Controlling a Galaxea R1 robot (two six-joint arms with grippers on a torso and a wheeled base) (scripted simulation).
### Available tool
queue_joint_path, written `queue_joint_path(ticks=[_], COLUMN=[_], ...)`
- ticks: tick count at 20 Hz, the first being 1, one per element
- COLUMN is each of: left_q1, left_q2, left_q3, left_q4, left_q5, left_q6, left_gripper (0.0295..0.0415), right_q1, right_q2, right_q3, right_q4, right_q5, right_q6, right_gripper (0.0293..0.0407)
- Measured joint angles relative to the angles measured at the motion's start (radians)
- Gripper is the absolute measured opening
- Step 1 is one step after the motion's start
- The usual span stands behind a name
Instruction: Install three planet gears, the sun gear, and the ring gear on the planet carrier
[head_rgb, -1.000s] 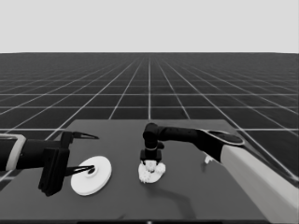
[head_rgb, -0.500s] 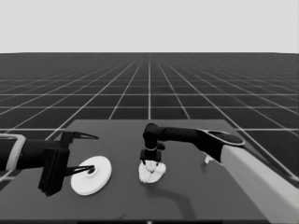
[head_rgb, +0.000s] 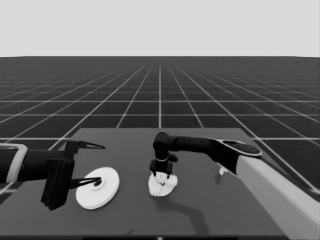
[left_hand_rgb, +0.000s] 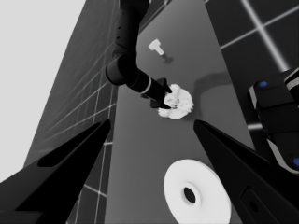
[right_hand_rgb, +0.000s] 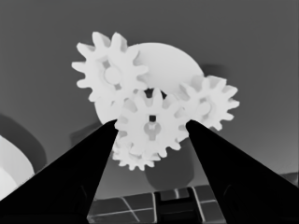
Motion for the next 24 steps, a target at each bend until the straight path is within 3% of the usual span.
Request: queue_joint_path(ticks=[24], left_q1=[0.000], left_q2=[0.000], left_q3=[0.000], left_q4=[0.000], left_q5=[0.000], left_q6=[0.000], left_gripper=[0.0385], right_q1=[-0.002], right_q2=[0.000], right_q3=[0.000], right_q4=[0.000], right_q5=[0.000], right_q6=[0.251], right_gripper=[0.0309])
